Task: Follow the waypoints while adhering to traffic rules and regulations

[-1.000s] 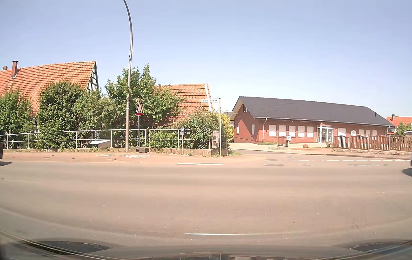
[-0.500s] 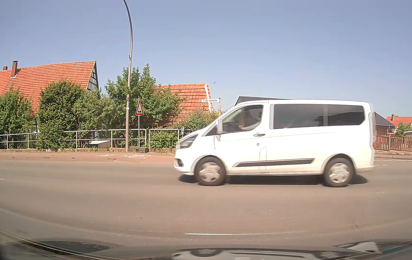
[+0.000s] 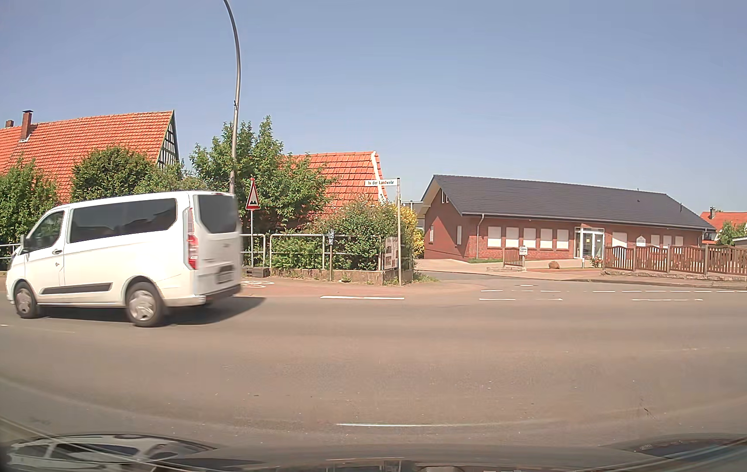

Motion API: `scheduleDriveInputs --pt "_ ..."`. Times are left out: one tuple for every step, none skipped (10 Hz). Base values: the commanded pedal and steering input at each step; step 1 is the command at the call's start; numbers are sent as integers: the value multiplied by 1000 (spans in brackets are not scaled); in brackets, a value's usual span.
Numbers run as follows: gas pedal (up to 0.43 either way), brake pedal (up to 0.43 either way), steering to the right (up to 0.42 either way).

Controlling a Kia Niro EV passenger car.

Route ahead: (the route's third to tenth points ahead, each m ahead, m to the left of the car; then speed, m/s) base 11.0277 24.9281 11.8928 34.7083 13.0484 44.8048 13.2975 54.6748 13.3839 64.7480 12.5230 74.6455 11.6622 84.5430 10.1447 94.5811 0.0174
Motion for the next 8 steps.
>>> scheduleDriveInputs --pt "0 293 -9" --pt "0 293 -10" --pt "0 293 -9" --pt "0 293 -10" --pt "0 293 -9" --pt "0 293 -10" --pt "0 293 -10" --pt "0 293 -9"
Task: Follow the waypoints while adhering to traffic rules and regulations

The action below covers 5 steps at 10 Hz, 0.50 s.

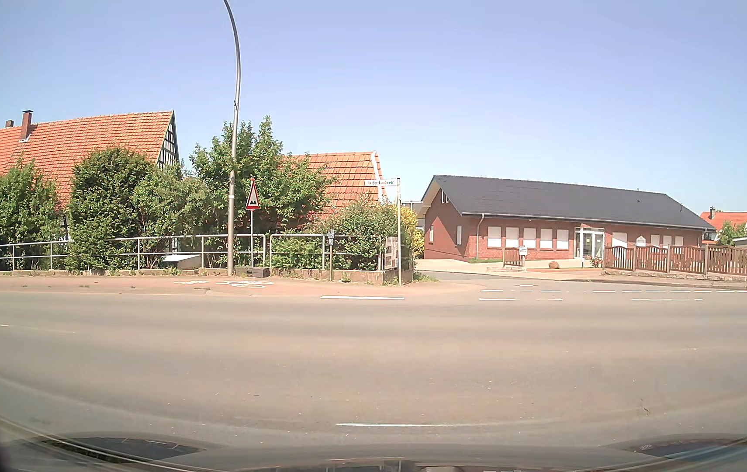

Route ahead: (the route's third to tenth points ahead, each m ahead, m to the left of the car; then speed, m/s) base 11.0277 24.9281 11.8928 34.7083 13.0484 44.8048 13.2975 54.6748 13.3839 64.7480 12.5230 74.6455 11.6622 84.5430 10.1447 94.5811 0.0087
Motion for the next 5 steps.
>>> scheduleDriveInputs --pt "0 293 -9" --pt "0 293 -9" --pt "0 293 -10" --pt "0 293 -9" --pt "0 293 -9"
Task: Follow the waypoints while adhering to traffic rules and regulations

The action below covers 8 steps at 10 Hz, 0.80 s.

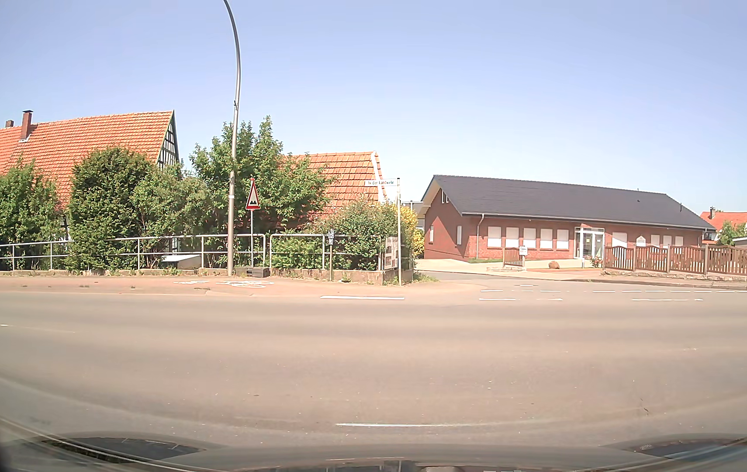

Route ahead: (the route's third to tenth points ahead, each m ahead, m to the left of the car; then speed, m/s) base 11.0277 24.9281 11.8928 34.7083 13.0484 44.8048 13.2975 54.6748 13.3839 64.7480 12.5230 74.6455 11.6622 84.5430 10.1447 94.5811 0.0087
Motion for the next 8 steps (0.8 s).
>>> scheduleDriveInputs --pt "0 293 -10" --pt "0 293 -9" --pt "0 293 -10" --pt "0 293 -10" --pt "0 293 -10" --pt "0 293 -9" --pt "0 293 -9" --pt "0 299 -9"
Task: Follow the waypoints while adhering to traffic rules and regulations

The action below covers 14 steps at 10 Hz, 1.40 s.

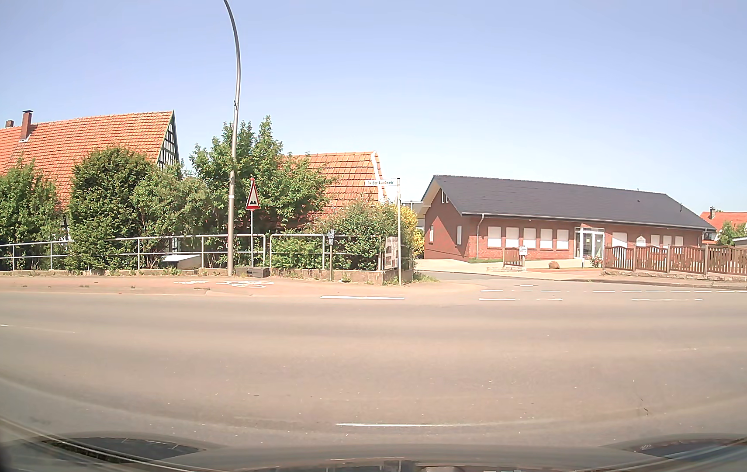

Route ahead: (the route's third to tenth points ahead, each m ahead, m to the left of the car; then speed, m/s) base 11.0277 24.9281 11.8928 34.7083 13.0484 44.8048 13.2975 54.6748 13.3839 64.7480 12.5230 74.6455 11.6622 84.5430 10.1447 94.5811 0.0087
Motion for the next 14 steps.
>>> scheduleDriveInputs --pt "0 293 -9" --pt "0 293 -9" --pt "0 293 -9" --pt "0 299 -9" --pt "0 293 -10" --pt "0 293 -10" --pt "0 293 -10" --pt "0 293 -10" --pt "0 293 -10" --pt "0 293 -10" --pt "0 293 -11" --pt "0 299 -10" --pt "0 293 -10" --pt "0 293 -10"
